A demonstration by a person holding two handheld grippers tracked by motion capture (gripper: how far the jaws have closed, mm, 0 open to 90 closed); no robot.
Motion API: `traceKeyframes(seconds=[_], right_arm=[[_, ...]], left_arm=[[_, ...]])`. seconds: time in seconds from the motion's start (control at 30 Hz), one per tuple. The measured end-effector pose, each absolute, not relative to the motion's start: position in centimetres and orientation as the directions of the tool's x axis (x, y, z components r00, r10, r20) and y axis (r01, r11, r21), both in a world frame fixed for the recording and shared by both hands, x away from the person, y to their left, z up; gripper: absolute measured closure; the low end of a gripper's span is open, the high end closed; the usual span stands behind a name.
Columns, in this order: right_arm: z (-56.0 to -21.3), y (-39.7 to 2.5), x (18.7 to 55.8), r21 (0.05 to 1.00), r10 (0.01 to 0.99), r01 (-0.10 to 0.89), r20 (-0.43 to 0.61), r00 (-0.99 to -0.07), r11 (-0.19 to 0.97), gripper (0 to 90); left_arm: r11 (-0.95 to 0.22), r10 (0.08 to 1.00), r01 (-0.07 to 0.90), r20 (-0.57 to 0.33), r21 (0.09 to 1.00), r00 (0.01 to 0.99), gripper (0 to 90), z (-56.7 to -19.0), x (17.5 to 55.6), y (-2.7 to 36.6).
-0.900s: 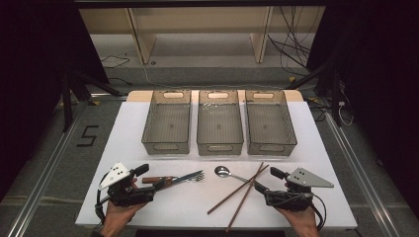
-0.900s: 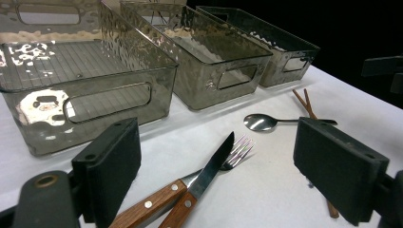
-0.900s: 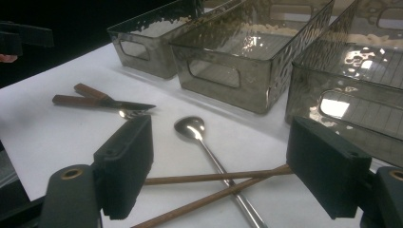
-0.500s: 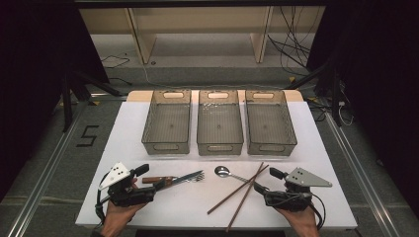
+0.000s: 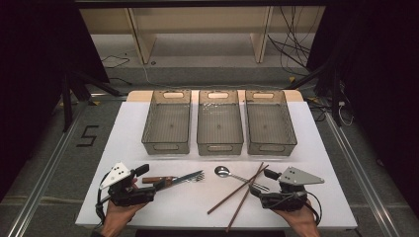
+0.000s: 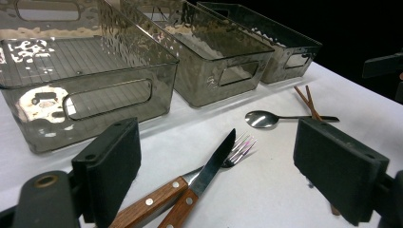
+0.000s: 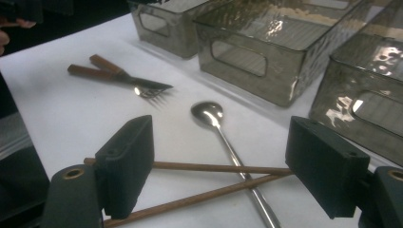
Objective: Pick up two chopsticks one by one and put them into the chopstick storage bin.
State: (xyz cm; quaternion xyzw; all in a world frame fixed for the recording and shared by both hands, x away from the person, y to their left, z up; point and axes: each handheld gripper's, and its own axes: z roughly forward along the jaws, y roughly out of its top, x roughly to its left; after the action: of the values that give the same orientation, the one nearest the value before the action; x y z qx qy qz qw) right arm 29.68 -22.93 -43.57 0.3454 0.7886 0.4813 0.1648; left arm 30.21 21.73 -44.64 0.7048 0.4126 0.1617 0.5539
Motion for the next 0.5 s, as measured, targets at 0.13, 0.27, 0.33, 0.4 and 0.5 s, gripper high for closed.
traceKeyframes(seconds=[0.13, 0.27, 0.33, 0.4, 0.5], right_arm=[[-43.3, -22.6, 30.0, 0.859, 0.685, 0.381, 0.05, -0.727, 0.342, 25.8], [-42.8, -22.5, 30.4, 0.838, 0.666, 0.379, 0.024, -0.745, 0.393, 25.9], [-42.5, -22.4, 30.8, 0.818, 0.652, 0.374, -0.001, -0.758, 0.437, 26.4], [-42.1, -22.3, 31.1, 0.799, 0.635, 0.369, -0.021, -0.772, 0.474, 26.5], [-41.9, -21.9, 31.4, 0.78, 0.616, 0.358, -0.044, -0.787, 0.514, 26.9]], left_arm=[[-0.046, 0.761, 0.403, -0.229, 0.914, 0.607, 15.7, -44.7, 30.2, 21.7], [-0.047, 0.761, 0.404, -0.229, 0.914, 0.607, 15.7, -44.7, 30.2, 21.8], [-0.047, 0.761, 0.404, -0.229, 0.914, 0.607, 15.7, -44.7, 30.2, 21.8], [-0.046, 0.761, 0.404, -0.229, 0.914, 0.606, 15.7, -44.7, 30.2, 21.7], [-0.047, 0.762, 0.405, -0.229, 0.913, 0.606, 15.7, -44.7, 30.2, 21.7]])
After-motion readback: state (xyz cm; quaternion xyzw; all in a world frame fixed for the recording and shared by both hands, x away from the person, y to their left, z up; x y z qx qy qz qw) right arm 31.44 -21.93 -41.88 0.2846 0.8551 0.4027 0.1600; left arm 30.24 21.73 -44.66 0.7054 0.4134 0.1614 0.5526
